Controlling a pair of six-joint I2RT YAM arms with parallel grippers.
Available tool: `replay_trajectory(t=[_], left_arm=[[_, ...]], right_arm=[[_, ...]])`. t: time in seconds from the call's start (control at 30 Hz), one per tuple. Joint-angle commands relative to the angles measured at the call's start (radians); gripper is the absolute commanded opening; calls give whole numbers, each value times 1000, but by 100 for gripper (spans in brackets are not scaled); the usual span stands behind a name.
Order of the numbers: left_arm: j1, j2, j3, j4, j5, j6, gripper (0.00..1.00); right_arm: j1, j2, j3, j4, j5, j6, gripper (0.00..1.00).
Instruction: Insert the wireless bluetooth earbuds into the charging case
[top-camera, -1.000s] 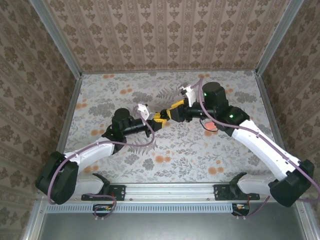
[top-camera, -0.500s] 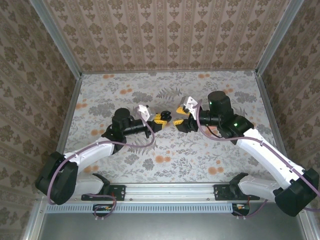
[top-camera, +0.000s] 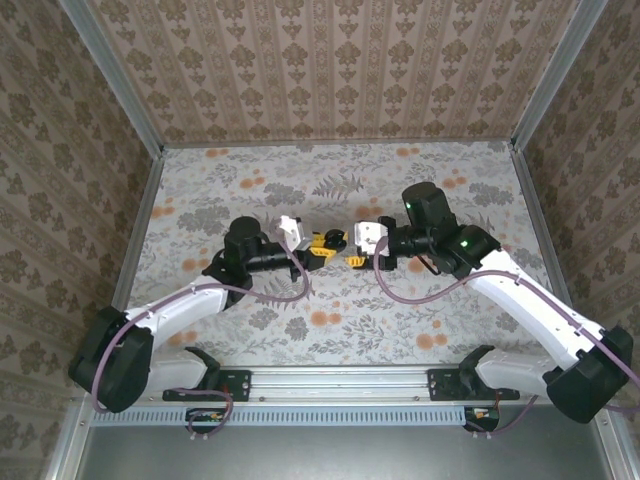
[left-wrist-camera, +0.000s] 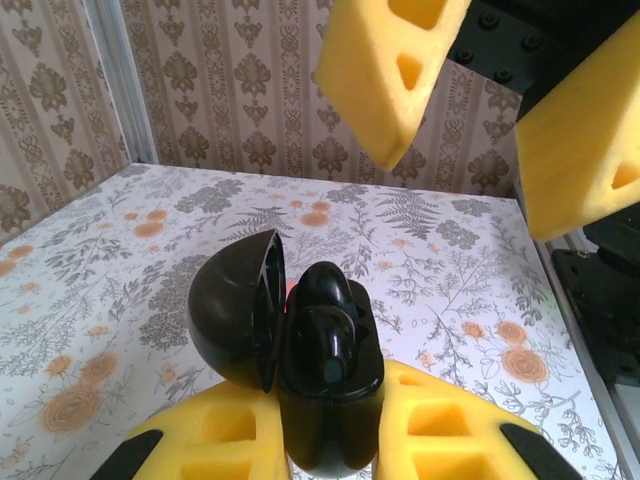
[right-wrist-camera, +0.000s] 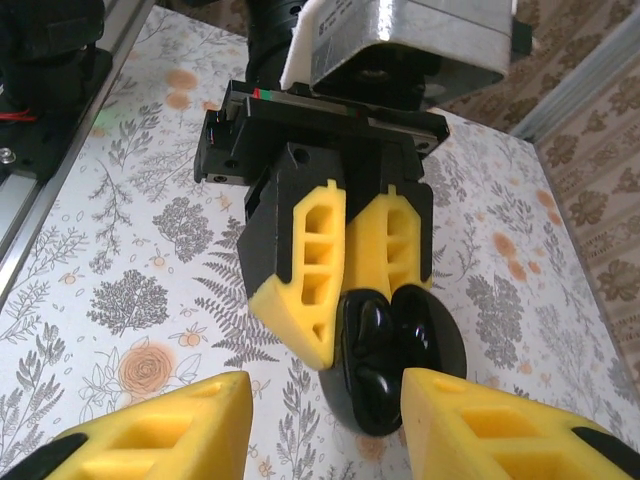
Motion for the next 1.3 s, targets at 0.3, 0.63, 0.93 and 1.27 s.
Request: replay_trajectory(t=[0.3,0.63,0.93,1.27], left_arm=[[-23,-32,49,-59,28,56,9],[-26,-33,54,-80,19,65,9],[-31,-42,58,-91,23,73,9],[-34,-49,67,-116,19,91,9]], right_arm=[[37,61,53,-37,17,-105,39],[-46,17,32,-17,-49,1,63],[-108,34,56,-99,-34,37,83],[-105,123,101,-157,-49,3,87]])
